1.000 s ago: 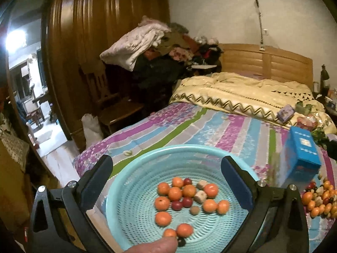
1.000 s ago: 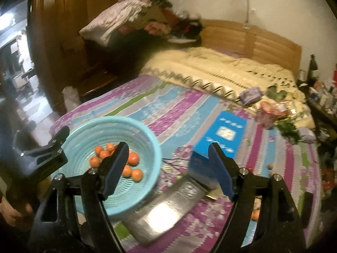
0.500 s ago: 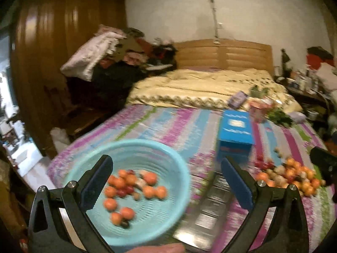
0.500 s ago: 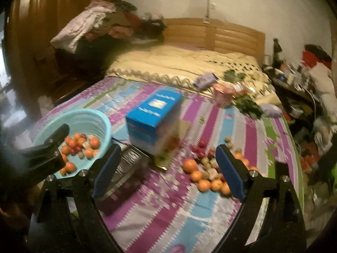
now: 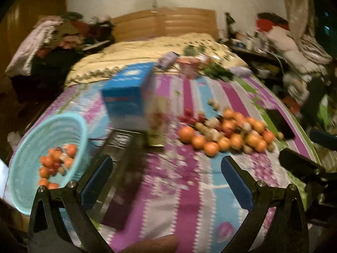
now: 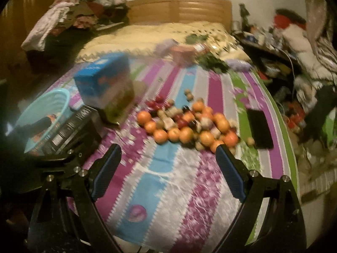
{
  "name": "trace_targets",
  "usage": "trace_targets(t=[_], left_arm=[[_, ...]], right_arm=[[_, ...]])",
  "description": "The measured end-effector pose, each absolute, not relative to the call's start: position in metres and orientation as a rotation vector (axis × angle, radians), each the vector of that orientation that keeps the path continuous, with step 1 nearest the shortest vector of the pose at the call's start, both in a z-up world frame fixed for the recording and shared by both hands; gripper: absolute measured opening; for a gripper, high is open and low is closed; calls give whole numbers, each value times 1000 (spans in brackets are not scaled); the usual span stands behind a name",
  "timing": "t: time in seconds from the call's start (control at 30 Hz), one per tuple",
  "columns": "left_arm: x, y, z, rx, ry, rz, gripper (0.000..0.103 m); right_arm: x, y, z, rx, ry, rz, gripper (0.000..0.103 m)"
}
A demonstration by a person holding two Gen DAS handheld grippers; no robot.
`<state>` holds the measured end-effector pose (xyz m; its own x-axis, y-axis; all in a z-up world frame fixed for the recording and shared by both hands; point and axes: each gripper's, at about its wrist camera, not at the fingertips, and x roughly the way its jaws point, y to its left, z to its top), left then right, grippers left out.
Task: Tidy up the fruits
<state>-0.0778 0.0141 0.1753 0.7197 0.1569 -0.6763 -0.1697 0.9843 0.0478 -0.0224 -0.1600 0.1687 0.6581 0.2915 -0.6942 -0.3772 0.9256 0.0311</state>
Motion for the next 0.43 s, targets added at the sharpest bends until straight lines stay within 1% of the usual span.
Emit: trace_targets(t=[0.3,0.43], left_arm=[[-68,-33,158,-1,809,89,103],[-68,-45,157,15,810,80,103]], right_arm=[[-28,-205,154,-80,797,332,91],[-28,-217,153,-64,796,326,91]])
